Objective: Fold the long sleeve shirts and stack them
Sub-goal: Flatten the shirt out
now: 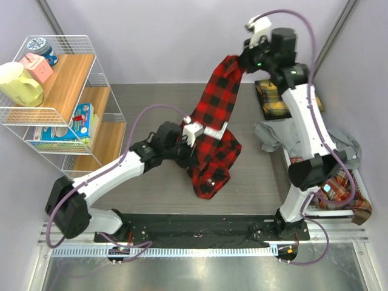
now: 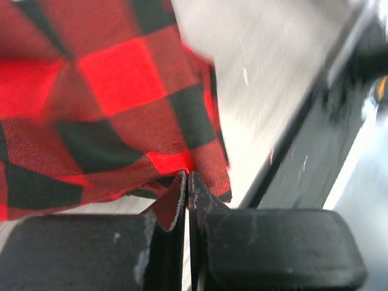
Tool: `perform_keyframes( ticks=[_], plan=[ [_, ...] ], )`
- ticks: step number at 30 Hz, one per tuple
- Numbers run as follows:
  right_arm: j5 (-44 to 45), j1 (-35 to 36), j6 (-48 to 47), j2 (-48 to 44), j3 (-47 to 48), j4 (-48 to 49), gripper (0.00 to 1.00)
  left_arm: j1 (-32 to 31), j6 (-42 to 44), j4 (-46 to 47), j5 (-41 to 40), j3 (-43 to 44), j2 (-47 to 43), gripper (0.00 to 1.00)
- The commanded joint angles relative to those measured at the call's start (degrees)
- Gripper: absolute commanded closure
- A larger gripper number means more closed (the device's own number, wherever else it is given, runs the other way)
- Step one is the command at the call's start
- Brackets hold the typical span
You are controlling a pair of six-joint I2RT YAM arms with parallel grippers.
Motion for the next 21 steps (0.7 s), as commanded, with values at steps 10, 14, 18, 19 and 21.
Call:
perform_keyframes(
  ticks=[10, 14, 18, 19, 21],
  plan=[
    [-17.15, -1.48, 8.73, -24.08, -22.32, 7.15, 0.99, 12.89, -20.36, 14.88, 12.23, 18.21, 19.14, 0.55],
    [-24.00, 7.04, 15.75, -27.24, -31.12, 10.31, 0.99, 24.14, -9.90, 5.93, 14.10, 7.73, 5.53, 0.47],
    [-30.98, 17.14, 24.38, -30.58, -45.33, 16.47, 0.99, 30.83, -1.62, -5.06, 11.72, 8.33, 1.72, 0.44],
    [-31.15, 22.30, 21.51, -31.11, -47.46, 16.04, 0.99, 30.93, 0.82, -6.22, 11.46, 9.03, 1.28, 0.43],
    [-33.08, 27.08, 17.89, -31.90, -51.68, 14.19, 0.99, 31.10, 2.16, -7.98, 10.58, 9.21, -0.12, 0.41]
  ],
)
